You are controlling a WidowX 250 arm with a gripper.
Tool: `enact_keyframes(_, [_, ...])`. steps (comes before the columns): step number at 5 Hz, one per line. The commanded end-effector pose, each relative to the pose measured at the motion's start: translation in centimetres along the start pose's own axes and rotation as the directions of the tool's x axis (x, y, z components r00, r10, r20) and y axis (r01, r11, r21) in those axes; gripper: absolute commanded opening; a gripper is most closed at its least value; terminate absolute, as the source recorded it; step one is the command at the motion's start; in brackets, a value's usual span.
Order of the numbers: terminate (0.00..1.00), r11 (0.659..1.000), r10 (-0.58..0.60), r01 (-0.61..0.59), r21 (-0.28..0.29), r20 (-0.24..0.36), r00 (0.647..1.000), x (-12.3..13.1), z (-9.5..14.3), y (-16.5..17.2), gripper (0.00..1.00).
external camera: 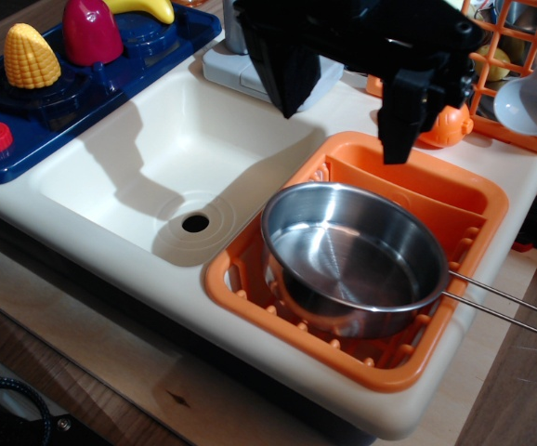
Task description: Put pan from drying rack into sink
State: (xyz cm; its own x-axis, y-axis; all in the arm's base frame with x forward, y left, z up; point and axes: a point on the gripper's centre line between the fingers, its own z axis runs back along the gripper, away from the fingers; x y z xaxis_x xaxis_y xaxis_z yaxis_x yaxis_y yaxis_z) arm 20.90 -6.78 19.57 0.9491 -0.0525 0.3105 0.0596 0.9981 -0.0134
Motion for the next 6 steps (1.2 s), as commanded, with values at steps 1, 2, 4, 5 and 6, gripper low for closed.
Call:
enact_keyframes(1, [0.00, 1.000, 0.000, 0.000, 0.000, 0.000, 1.000, 0.0, 0.0, 0.0, 1.00])
enact_keyframes(2, [0.00, 0.991, -0.134, 0.135, -0.022, 0.024, 0.991, -1.1, 0.0, -0.1, 1.00])
enact_keyframes(4, [0.00, 0.893, -0.434, 0.437, -0.109, 0.056, 0.899, -3.8, 0.1, -0.9, 1.00])
enact_keyframes(5, [0.00, 0.817, -0.555, 0.557, -0.149, 0.061, 0.830, -4.9, -0.2, -1.0, 1.00])
enact_keyframes(6, [0.00, 0.731, -0.658, 0.663, -0.162, 0.093, 0.747, -4.9, -1.3, -1.0, 1.00])
